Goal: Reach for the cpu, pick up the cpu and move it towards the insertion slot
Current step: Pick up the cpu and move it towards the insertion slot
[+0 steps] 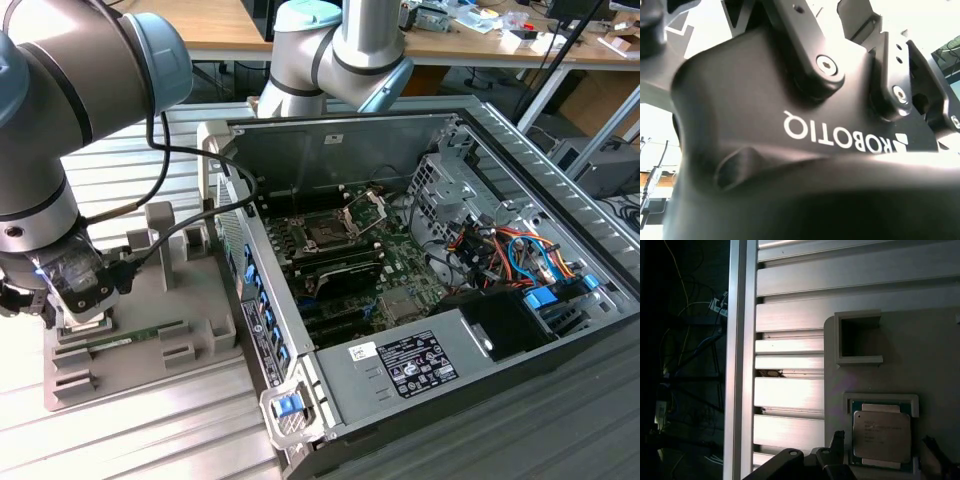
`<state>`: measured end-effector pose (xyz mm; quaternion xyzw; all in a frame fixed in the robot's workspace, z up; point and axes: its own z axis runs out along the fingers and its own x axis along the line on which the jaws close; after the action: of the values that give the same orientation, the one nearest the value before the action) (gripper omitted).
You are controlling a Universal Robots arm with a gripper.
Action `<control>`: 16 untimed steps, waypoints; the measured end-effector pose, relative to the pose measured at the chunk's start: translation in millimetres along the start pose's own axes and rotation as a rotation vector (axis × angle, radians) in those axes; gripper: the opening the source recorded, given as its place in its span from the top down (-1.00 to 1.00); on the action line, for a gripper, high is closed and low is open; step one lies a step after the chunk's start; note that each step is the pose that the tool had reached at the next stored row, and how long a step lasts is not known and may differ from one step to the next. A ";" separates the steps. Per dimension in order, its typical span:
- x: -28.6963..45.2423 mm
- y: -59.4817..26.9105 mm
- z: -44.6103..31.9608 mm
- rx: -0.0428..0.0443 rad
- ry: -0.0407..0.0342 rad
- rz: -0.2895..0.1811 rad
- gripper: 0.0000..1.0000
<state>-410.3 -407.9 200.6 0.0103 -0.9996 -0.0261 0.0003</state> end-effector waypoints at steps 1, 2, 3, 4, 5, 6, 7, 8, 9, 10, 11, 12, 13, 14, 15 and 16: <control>0.0 0.0 0.4 -0.0001 0.0001 -0.003 -0.33; 0.0 0.0 0.9 0.0000 0.0007 -0.010 -0.33; -0.1 0.0 2.0 0.0000 0.0013 -0.021 -0.33; -0.3 0.1 2.6 0.0001 0.0017 -0.028 -0.33; -0.4 0.2 2.9 0.0001 0.0019 -0.031 -0.33; -0.6 0.3 3.3 0.0001 0.0020 -0.034 -0.33; -0.8 0.5 3.7 0.0001 0.0020 -0.035 -0.33; -1.1 0.9 4.1 0.0000 0.0020 -0.036 -0.33; -1.7 1.6 4.6 0.0001 0.0021 -0.036 -0.33; -2.3 2.3 5.0 0.0000 0.0021 -0.037 -0.33; -2.4 2.7 5.4 0.0000 0.0020 -0.037 -0.33; -2.4 3.2 6.0 0.0000 0.0021 -0.037 -0.33; -2.5 3.4 6.6 0.0001 0.0023 -0.037 -0.33; -2.5 3.7 7.1 0.0001 0.0023 -0.037 -0.33; -2.5 3.9 7.3 0.0002 0.0023 -0.037 -0.33; -2.5 4.1 7.7 0.0001 0.0022 -0.037 -0.33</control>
<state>-408.0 -403.3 193.2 0.0289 -0.9992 -0.0261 0.0009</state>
